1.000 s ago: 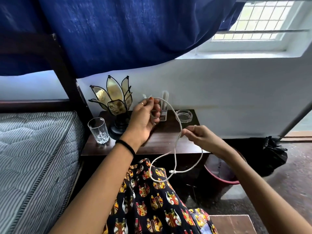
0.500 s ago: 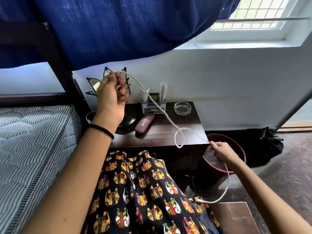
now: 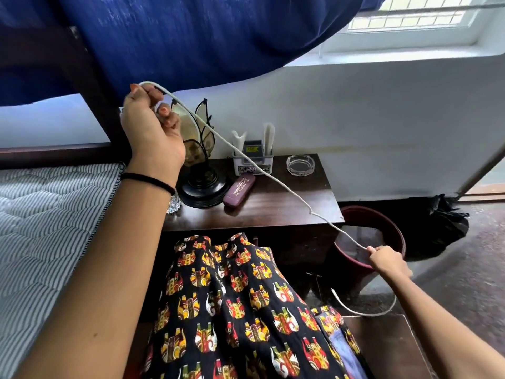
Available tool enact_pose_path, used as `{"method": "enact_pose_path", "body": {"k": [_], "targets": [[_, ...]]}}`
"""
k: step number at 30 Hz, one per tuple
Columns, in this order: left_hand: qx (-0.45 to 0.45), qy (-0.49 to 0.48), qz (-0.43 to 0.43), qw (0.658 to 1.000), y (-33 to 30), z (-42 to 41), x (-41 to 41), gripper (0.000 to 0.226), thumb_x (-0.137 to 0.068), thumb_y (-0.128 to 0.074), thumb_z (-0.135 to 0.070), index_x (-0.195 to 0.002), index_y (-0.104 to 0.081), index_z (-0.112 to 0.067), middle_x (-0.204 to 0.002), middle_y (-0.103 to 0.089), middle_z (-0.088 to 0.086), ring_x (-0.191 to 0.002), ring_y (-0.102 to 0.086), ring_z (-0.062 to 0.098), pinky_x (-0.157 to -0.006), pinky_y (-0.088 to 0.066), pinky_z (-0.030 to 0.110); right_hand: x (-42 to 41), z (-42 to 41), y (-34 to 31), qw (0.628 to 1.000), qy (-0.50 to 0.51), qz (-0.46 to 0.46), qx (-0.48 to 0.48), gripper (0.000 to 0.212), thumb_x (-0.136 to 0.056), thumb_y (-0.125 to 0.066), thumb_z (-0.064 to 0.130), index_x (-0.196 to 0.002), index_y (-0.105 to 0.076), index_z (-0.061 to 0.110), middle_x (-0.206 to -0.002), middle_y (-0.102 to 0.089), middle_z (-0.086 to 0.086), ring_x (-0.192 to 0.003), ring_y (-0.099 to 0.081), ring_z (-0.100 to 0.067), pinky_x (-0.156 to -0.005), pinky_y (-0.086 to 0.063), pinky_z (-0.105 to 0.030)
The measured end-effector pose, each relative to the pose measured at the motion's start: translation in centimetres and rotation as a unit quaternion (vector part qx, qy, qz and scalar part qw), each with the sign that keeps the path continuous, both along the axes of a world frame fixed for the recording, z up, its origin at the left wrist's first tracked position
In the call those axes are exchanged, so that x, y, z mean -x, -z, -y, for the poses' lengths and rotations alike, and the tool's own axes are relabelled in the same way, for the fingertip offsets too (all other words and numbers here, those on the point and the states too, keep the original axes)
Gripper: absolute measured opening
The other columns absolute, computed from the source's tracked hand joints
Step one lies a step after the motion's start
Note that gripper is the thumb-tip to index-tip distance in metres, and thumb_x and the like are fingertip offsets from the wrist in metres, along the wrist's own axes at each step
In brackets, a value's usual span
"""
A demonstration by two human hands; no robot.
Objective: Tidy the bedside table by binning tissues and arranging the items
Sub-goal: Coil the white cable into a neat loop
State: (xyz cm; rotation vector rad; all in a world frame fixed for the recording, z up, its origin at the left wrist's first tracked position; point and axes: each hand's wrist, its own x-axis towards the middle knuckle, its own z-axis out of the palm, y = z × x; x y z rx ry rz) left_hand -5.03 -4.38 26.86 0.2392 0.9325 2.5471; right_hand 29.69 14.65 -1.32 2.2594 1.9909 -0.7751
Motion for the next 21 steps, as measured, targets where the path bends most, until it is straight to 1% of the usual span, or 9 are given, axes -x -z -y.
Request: {"method": "enact_pose_path", "body": {"k": [5, 10, 13, 14, 16, 17, 18, 20, 21], "targets": [[0.077, 0.058, -0.04, 0.995, 0.1, -0.6, -1.9, 0.032, -0.101, -0.035, -0.019, -0.073, -0.049, -0.017, -0.064, -0.045, -0.007, -0.039, -0.034, 0.002, -0.04, -0.021, 0.015, 1.1, 0.6, 0.0, 0.998, -0.036, 0.021, 0.049, 0.042, -0.095, -0.045, 0.033, -0.122, -0.057, 0.003, -0.132, -0.053, -0.024, -0.122, -0.049, -0.041, -0.104, -0.039, -0.047], [0.14, 0.176, -0.081, 0.971, 0.7, -1.5, -5.9, 0.024, -0.099, -0.043, -0.021, -0.08, -0.057, -0.016, -0.061, -0.051, -0.008, -0.04, -0.036, 0.002, -0.037, -0.025, 0.015, 3.0, 1.9, -0.4, 0.986, -0.088, 0.1, 0.095, 0.045, -0.085, -0.046, 0.023, -0.129, -0.051, 0.013, -0.14, -0.048, -0.016, -0.129, -0.043, -0.037, -0.104, -0.031, -0.048], [0.166, 0.249, -0.139, 0.944, 0.8, -1.7, -8.4, 0.024, -0.098, -0.045, -0.02, -0.081, -0.061, -0.013, -0.059, -0.053, -0.007, -0.042, -0.037, 0.003, -0.038, -0.026, 0.015, 4.5, 1.8, -0.9, 0.977, -0.16, 0.098, 0.1, 0.045, -0.089, -0.044, 0.028, -0.129, -0.05, 0.011, -0.139, -0.049, -0.017, -0.128, -0.046, -0.034, -0.106, -0.034, -0.044], [0.175, 0.272, -0.163, 0.932, 0.8, -1.7, -9.2, 0.024, -0.097, -0.046, -0.02, -0.082, -0.062, -0.012, -0.06, -0.054, -0.006, -0.043, -0.037, 0.004, -0.039, -0.026, 0.016, 5.3, 1.7, -1.9, 0.974, -0.191, 0.068, 0.1, 0.042, -0.092, -0.044, 0.029, -0.124, -0.054, 0.006, -0.134, -0.054, -0.019, -0.123, -0.051, -0.032, -0.103, -0.039, -0.038], [0.191, 0.307, -0.199, 0.911, 0.6, -1.8, -10.4, 0.024, -0.097, -0.047, -0.019, -0.081, -0.064, -0.013, -0.06, -0.055, -0.005, -0.044, -0.037, 0.004, -0.039, -0.027, 0.016, 7.1, 2.1, -4.8, 0.961, -0.256, -0.024, 0.1, 0.039, -0.098, -0.04, 0.028, -0.107, -0.061, -0.004, -0.113, -0.062, -0.02, -0.104, -0.058, -0.026, -0.086, -0.043, -0.03], [0.196, 0.318, -0.209, 0.904, 0.5, -1.8, -10.9, 0.023, -0.096, -0.048, -0.019, -0.081, -0.064, -0.012, -0.06, -0.055, -0.005, -0.043, -0.037, 0.004, -0.038, -0.026, 0.015, 8.0, 2.5, -6.6, 0.953, -0.273, -0.094, 0.091, 0.041, -0.1, -0.039, 0.029, -0.099, -0.061, -0.005, -0.102, -0.062, -0.017, -0.096, -0.058, -0.022, -0.079, -0.041, -0.029], [0.199, 0.327, -0.214, 0.898, 0.3, -1.8, -11.3, 0.022, -0.097, -0.049, -0.019, -0.082, -0.064, -0.011, -0.059, -0.055, -0.005, -0.042, -0.036, 0.004, -0.037, -0.025, 0.015, 8.7, 3.2, -8.5, 0.939, -0.272, -0.187, 0.093, 0.043, -0.101, -0.038, 0.031, -0.099, -0.063, -0.004, -0.098, -0.063, -0.015, -0.093, -0.057, -0.021, -0.078, -0.041, -0.028], [0.205, 0.333, -0.223, 0.893, 0.0, -1.8, -11.9, 0.021, -0.097, -0.049, -0.019, -0.085, -0.063, -0.009, -0.059, -0.055, -0.004, -0.041, -0.036, 0.003, -0.036, -0.024, 0.015, 9.2, 4.9, -12.7, 0.884, -0.247, -0.382, 0.108, 0.048, -0.099, -0.034, 0.044, -0.106, -0.067, 0.009, -0.106, -0.069, -0.01, -0.099, -0.063, -0.018, -0.081, -0.046, -0.028], [0.206, 0.332, -0.225, 0.893, -0.2, -1.8, -12.1, 0.021, -0.097, -0.048, -0.019, -0.086, -0.063, -0.009, -0.059, -0.055, -0.004, -0.041, -0.036, 0.003, -0.036, -0.024, 0.014, 9.2, 5.8, -14.7, 0.849, -0.248, -0.452, 0.114, 0.053, -0.095, -0.031, 0.053, -0.108, -0.067, 0.016, -0.109, -0.071, -0.007, -0.103, -0.064, -0.015, -0.084, -0.046, -0.028]]}}
